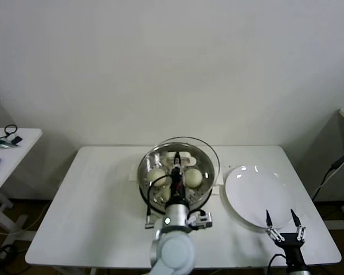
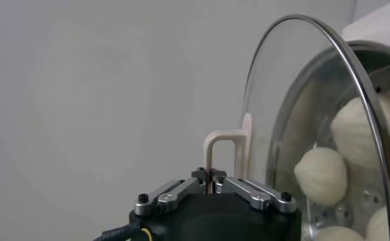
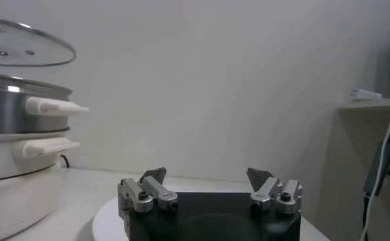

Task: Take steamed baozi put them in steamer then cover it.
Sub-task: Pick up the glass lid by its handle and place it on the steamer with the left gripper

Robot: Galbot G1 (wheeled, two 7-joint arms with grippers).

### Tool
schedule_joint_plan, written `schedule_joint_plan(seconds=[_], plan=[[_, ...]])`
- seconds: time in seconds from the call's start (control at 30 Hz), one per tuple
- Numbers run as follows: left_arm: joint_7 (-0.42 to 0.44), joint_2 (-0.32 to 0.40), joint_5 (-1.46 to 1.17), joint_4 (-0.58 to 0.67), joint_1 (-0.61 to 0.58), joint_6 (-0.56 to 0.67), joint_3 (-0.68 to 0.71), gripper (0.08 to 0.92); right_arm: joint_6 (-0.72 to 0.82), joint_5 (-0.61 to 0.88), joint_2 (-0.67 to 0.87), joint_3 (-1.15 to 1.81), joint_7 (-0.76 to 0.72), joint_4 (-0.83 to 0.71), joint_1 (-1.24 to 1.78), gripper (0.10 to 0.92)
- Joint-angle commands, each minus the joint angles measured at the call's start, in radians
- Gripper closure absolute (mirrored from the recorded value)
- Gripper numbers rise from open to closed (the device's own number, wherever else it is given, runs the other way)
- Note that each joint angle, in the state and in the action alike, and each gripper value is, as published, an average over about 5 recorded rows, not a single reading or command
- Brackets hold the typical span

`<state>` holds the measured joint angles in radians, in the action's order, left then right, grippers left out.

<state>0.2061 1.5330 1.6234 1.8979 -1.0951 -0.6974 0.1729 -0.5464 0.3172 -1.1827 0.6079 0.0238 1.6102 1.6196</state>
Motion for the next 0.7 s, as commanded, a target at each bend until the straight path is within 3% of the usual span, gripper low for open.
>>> schedule_joint_plan(seconds=[0.03,0.7], plan=[[-0.004,0.053,0.055,-0.100,0.007,-0.011,0.026,0.874,-0.008,0.000,-0.003,-0.001,0.002,-0.009,-0.003,0.203],[0.008,0.009,0.061,-0.123,0.014,-0.009,-0.024,0.874,-0.022,-0.003,-0.005,0.000,0.002,-0.009,0.009,0.203]])
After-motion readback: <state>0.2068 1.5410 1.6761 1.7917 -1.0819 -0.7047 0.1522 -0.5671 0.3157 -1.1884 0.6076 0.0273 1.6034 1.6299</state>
